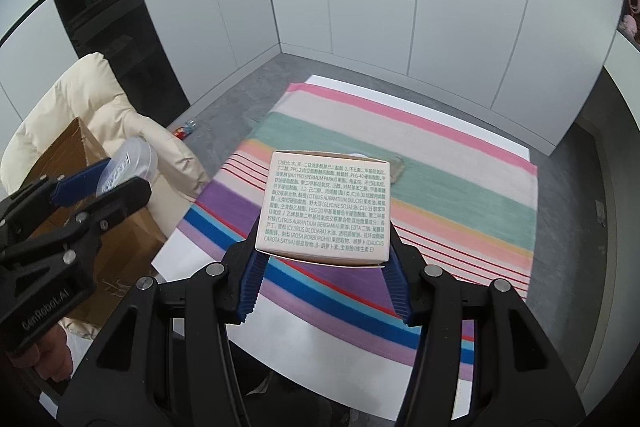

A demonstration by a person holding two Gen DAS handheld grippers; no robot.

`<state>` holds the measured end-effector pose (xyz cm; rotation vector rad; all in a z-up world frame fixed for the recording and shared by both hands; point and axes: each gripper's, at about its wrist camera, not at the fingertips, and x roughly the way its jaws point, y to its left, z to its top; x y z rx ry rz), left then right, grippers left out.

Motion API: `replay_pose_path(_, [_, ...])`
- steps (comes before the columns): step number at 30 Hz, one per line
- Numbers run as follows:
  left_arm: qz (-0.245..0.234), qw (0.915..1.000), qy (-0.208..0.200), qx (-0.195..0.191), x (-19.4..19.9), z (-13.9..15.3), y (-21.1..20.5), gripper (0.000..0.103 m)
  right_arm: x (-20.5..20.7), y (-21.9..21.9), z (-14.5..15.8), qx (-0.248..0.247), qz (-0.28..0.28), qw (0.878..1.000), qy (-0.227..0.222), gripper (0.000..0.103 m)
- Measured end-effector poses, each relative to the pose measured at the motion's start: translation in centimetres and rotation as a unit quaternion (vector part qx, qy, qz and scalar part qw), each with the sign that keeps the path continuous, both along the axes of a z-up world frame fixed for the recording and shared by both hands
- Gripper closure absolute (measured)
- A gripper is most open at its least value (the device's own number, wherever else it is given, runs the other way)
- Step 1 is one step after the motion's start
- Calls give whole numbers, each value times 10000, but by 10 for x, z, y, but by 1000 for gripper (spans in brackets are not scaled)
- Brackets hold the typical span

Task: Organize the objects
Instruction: 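Carry the clear case and beige cube box with both tools over the cardboard box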

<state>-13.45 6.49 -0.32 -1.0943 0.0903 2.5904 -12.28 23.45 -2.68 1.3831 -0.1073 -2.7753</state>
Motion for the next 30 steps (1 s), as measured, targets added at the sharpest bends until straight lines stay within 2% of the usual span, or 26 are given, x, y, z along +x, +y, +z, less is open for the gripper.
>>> replay_pose_path(17, [653, 9978, 60, -3, 5, 4, -75, 57, -19, -76, 6, 18, 604, 9981, 136, 48])
replay_pose_path(30, [1287, 9917, 27, -55, 17, 2, -142, 57, -27, -145, 9, 21, 1238, 9920, 236, 48])
